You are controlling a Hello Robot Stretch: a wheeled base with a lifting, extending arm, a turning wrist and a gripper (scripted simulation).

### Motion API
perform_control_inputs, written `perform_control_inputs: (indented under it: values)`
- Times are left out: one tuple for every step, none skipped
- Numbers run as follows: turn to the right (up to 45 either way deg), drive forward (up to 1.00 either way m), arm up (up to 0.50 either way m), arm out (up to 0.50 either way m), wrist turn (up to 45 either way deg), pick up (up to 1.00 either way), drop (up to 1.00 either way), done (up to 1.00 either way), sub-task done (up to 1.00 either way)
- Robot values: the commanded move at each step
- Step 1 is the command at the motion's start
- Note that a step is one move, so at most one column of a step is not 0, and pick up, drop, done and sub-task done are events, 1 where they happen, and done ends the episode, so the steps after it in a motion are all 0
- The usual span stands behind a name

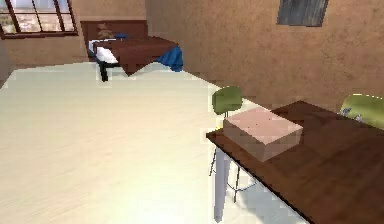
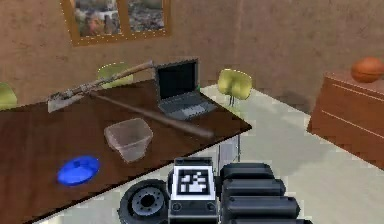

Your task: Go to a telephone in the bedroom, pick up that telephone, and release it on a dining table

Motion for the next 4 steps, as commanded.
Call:
perform_control_inputs:
  values:
    - [-18.0, 0.00, 0.00, 0.00, 0.0, 0.00, 0.00, 0.00, 0.00]
    - [45.0, 0.00, 0.00, 0.00, 0.0, 0.00, 0.00, 0.00, 0.00]
    - [45.0, 0.00, 0.00, 0.00, 0.0, 0.00, 0.00, 0.00, 0.00]
    - [45.0, 0.00, 0.00, 0.00, 0.0, 0.00, 0.00, 0.00, 0.00]
